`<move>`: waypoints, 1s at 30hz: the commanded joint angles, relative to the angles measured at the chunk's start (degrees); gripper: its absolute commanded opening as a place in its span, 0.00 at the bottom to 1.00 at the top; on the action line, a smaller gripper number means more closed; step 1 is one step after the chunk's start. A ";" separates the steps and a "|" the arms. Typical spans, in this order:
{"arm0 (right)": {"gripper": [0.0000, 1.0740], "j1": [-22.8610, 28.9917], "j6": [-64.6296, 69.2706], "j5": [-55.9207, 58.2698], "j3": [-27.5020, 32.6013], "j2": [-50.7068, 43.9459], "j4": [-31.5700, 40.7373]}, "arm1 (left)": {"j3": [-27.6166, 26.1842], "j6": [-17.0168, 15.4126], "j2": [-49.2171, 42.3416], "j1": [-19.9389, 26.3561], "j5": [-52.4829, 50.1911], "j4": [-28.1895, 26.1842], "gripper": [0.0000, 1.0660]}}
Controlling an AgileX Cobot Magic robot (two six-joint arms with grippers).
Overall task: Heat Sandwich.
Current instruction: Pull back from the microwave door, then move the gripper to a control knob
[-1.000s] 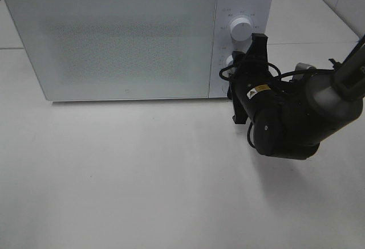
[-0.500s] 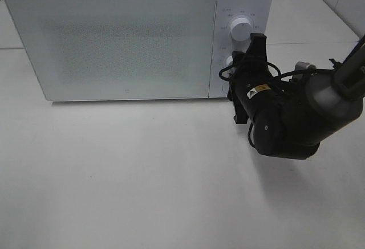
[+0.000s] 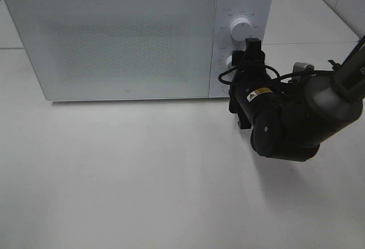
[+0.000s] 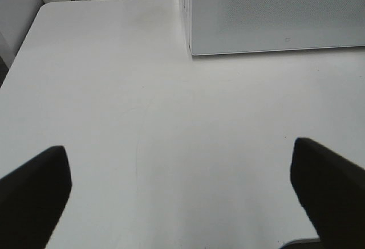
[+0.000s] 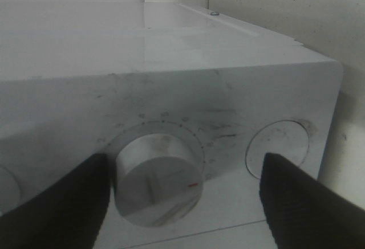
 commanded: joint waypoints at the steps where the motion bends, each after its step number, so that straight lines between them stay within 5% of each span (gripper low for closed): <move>1: 0.71 -1.60 -0.92 -7.96 -2.52 -0.69 -2.23 | 0.23 -0.29 -1.55 0.06 -0.46 -0.46 0.97; 17: 0.71 -1.60 -2.98 -3.32 9.28 -9.40 -10.43 | 0.23 -0.29 -1.55 0.06 -0.46 -0.46 0.97; 30: 0.71 -1.72 -37.30 30.19 11.86 -22.29 -13.06 | 0.23 -0.29 -1.55 0.06 -0.46 -0.46 0.97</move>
